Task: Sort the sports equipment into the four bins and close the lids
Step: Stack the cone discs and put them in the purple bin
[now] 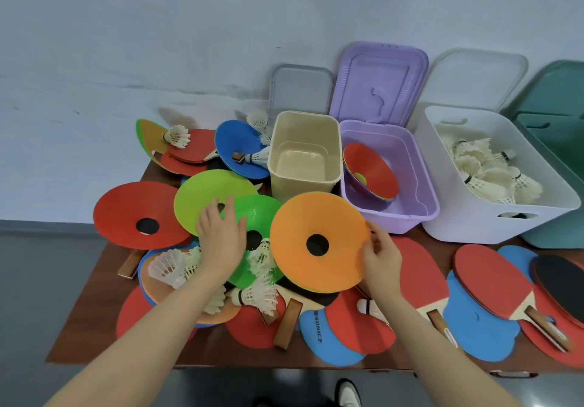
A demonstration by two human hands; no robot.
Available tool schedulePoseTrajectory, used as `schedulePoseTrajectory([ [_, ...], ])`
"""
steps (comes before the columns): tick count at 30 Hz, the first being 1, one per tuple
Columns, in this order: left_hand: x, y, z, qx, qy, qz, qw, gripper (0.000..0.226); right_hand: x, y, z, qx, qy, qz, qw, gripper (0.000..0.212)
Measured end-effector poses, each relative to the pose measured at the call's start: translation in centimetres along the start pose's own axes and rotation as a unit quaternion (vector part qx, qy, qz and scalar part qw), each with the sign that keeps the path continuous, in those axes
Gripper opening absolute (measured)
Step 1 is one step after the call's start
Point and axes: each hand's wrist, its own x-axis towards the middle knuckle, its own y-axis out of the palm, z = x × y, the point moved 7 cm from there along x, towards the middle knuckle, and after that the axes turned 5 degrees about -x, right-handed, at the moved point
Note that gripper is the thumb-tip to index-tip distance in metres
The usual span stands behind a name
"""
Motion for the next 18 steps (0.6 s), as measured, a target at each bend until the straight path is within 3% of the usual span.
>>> schedulePoseTrajectory([
  [3, 0.6, 0.2, 2.6, 0.003, -0.02, 0.057, 0.998, 0.049, -0.1, 0.5, -0.1, -0.001, 0.004, 0.002, 1.0, 0.04],
  [7, 1.1, -0.2, 3.5, -0.099, 0.002, 0.077, 0.992, 0.041, -0.5, 0.9, 0.8, -0.001, -0.014, -0.008, 1.0, 0.041],
  [12, 1.3, -4.0, 1.1, -0.169, 0.089, -0.027, 0.981, 0.036, -0.4, 0.6, 2.3, 0.027, -0.014, -0.028, 0.999, 0.039],
  [18, 2.2, -8.3, 0.0, -0.122, 0.169, -0.127, 0.97, 0.032, 0.2, 0.9, 5.4, 0.042, -0.036, -0.042, 0.998, 0.038],
])
